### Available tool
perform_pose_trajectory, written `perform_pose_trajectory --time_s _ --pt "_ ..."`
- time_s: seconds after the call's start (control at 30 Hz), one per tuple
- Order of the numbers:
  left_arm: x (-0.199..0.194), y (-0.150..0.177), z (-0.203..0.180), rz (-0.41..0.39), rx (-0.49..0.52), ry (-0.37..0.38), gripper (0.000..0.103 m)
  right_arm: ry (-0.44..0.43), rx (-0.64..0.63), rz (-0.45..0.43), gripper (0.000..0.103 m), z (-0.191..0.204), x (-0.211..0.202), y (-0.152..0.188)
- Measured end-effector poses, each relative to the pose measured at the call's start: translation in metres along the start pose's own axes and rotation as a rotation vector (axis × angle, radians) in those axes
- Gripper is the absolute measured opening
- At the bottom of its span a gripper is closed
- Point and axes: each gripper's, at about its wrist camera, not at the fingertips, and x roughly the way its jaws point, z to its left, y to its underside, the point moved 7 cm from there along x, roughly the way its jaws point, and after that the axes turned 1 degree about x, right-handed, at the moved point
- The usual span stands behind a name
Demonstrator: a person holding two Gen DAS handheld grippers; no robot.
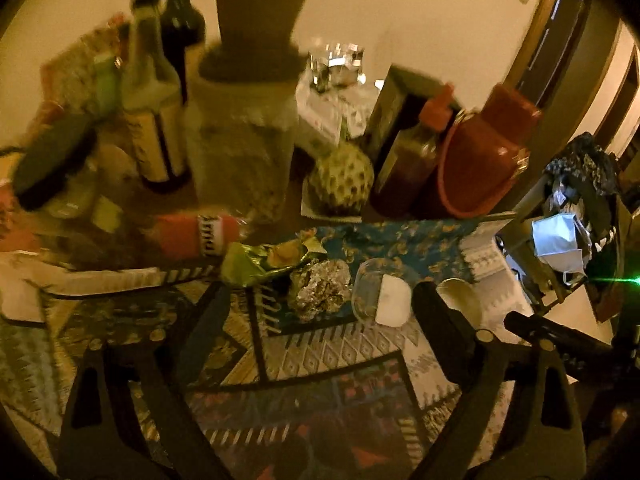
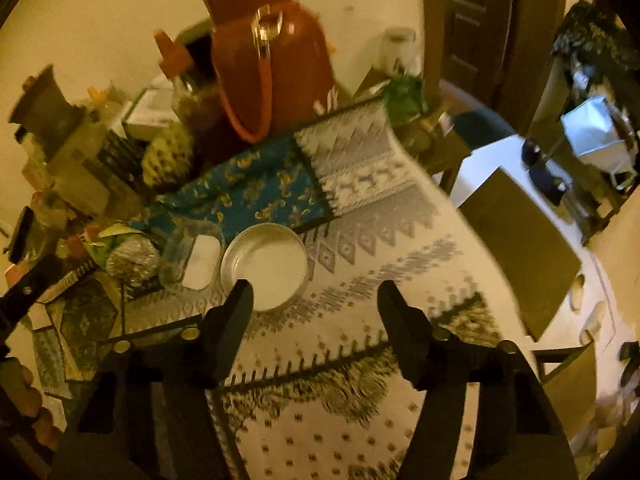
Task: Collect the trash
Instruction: 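Grasp the round silver tin with the right gripper while the left grasps the foil ball, then lift the silver tin and foil ball up from the table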
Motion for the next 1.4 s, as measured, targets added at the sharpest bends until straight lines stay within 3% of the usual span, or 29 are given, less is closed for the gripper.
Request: perform_pose_trajectory --time_s 0.13,0.43,0.5,0.53,0.63,1.03,1.4 --pt "0.041 0.004 0.006 0.078 -0.055 0.039 0.081 -0.007 0.007 0.035 0.039 0.002 0.026 -0.001" --pt "0.078 0.005 0.009 0.133 -0.119 0.080 0.070 0.020 -0.026 0.056 0.016 0.010 0.047 0.001" --pt "0.083 0.005 0.008 0.139 -0.111 0.067 0.063 0.052 -0.040 0.049 0.009 0.010 0.052 0.002" --pt "0.087 0.006 0.007 0.142 -0.107 0.063 0.053 0.070 -0.050 0.037 0.008 0.011 0.052 0.002" --pt "0.088 0.006 0.004 0.148 -0.088 0.058 0.049 0.095 -0.054 0.026 0.004 0.011 0.051 0.003" --pt "0.021 0.004 -0.020 0.076 0.013 0.022 0.049 0.032 -0.060 -0.032 0.003 0.012 0.003 -0.001" --pt "-0.095 0.009 -0.070 -0.095 0.011 -0.020 0.049 -0.046 -0.137 -0.203 0.003 -0.006 -0.106 -0.007"
